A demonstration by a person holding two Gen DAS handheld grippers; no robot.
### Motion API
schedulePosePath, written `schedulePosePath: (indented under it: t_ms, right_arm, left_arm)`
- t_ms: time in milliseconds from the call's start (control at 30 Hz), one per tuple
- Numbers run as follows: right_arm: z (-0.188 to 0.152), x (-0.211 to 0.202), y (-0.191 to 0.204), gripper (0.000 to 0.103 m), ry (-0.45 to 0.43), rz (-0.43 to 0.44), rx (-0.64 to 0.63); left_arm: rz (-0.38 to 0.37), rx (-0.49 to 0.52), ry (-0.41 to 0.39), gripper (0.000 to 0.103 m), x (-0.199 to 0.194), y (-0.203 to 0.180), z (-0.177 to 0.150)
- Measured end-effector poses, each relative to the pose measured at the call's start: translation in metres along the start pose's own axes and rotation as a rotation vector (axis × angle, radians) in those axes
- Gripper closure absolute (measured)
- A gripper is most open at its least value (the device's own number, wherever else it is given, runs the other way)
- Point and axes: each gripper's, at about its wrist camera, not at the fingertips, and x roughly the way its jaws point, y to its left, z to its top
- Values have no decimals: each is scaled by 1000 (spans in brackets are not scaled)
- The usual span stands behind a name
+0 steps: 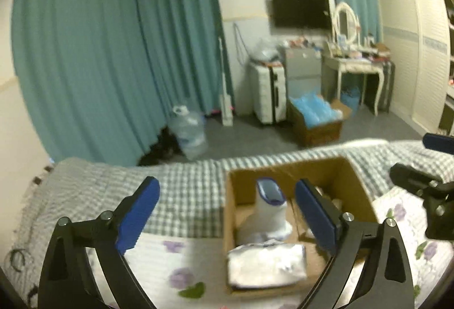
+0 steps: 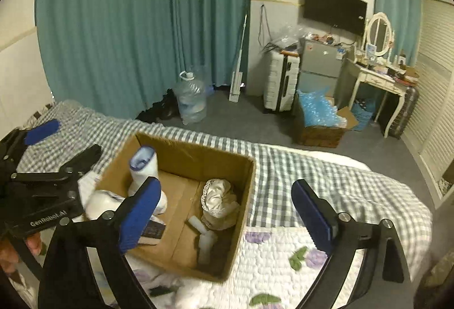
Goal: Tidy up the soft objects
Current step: 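Move both tools back and grasp the folded white mask with the left tool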
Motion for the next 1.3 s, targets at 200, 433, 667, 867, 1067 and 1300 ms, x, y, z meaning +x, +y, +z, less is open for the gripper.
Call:
schedulePosePath:
  t_ms: [200, 433, 667, 867, 1067, 1300]
  right_arm:
    - [17, -106, 18, 0, -93, -46, -36]
    - [13, -227, 44, 0, -178, -59, -93]
    - [-21, -294, 68, 0, -208, -55, -136]
    - [-72, -288, 85, 0, -168, -33, -142]
    - [-144, -250, 100, 0, -120, 11, -91]
    - [-218, -185, 121, 0, -39, 38, -92]
  left_arm:
    - [26, -55, -74, 0, -82, 30, 16]
    - [117, -6, -153, 0, -191, 40, 25]
    - [49, -34, -182, 0, -272, 52, -5]
    - [40, -10, -124, 0, -286, 51, -51]
    - [56, -56, -48, 0, -263, 45, -127]
    - [69, -46, 102, 0, -206, 27, -216]
